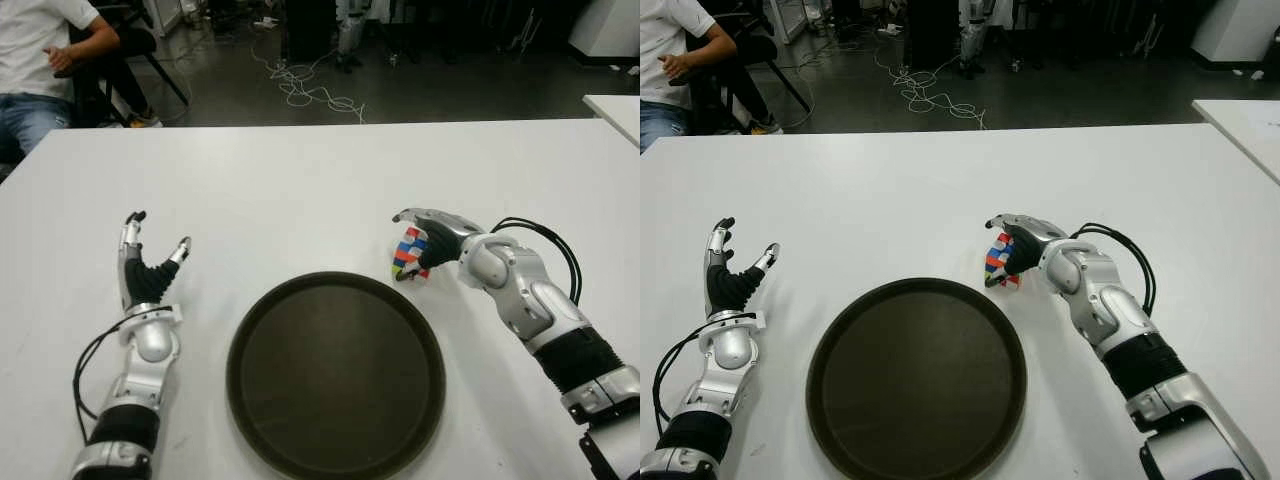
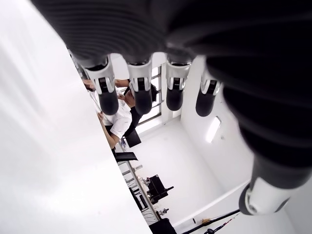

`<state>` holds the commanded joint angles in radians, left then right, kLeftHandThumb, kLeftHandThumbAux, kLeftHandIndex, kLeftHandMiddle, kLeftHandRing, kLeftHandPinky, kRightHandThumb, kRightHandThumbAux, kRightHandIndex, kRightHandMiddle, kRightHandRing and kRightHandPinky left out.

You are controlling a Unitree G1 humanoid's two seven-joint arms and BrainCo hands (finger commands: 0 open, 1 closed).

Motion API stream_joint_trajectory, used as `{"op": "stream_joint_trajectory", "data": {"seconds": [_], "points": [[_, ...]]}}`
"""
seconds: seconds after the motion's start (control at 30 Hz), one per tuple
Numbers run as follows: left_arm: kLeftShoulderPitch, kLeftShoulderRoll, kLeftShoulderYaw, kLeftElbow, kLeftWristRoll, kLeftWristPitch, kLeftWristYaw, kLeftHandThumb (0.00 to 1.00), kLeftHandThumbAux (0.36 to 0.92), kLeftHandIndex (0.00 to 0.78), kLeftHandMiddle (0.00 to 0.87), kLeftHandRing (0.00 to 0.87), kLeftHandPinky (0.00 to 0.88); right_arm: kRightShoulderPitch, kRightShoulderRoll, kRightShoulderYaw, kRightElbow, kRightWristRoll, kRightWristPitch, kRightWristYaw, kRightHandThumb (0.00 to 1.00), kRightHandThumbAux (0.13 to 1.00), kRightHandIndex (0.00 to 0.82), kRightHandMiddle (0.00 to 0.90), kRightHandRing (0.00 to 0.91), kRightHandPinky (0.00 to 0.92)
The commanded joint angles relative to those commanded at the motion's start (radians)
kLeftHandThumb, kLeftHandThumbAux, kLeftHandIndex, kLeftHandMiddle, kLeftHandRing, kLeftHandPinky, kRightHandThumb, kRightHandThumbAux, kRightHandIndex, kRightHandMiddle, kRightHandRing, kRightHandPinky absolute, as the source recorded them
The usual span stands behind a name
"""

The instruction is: Pick up the Rubik's Cube and put it in the plate

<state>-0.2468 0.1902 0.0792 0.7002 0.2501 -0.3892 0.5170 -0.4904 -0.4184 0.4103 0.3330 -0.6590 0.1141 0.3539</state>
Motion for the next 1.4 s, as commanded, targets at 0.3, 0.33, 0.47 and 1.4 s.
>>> {"op": "stream_joint_trajectory", "data": {"seconds": [0.3, 0.33, 0.47, 1.4], "points": [[-0.006, 0.004, 0.003, 0.014, -0.002, 0.009, -0.001, 0.000, 0.676, 0.019, 0.053, 0.059, 0.099, 0.007, -0.002, -0.004, -0.008, 0.008, 0.006, 0.011, 0.000, 0.724, 0.000, 0.000, 0.000, 0.000], [-0.006, 0.005, 0.003, 0.015, -0.002, 0.010, -0.001, 0.000, 0.671, 0.019, 0.061, 0.071, 0.117, 0.007, -0.002, -0.004, -0.010, 0.008, 0.009, 0.013, 0.000, 0.730, 0.000, 0.000, 0.000, 0.000], [-0.007, 0.006, 0.001, 0.017, 0.001, 0.014, 0.000, 0.000, 0.663, 0.018, 0.071, 0.082, 0.120, 0.007, -0.001, -0.002, -0.012, 0.004, 0.022, 0.020, 0.000, 0.741, 0.000, 0.000, 0.000, 0.000], [0.001, 0.009, 0.000, 0.000, 0.004, 0.024, -0.004, 0.000, 0.667, 0.025, 0.045, 0.039, 0.063, 0.026, -0.001, -0.001, -0.028, 0.008, 0.025, 0.026, 0.000, 0.740, 0.000, 0.000, 0.000, 0.000]]}}
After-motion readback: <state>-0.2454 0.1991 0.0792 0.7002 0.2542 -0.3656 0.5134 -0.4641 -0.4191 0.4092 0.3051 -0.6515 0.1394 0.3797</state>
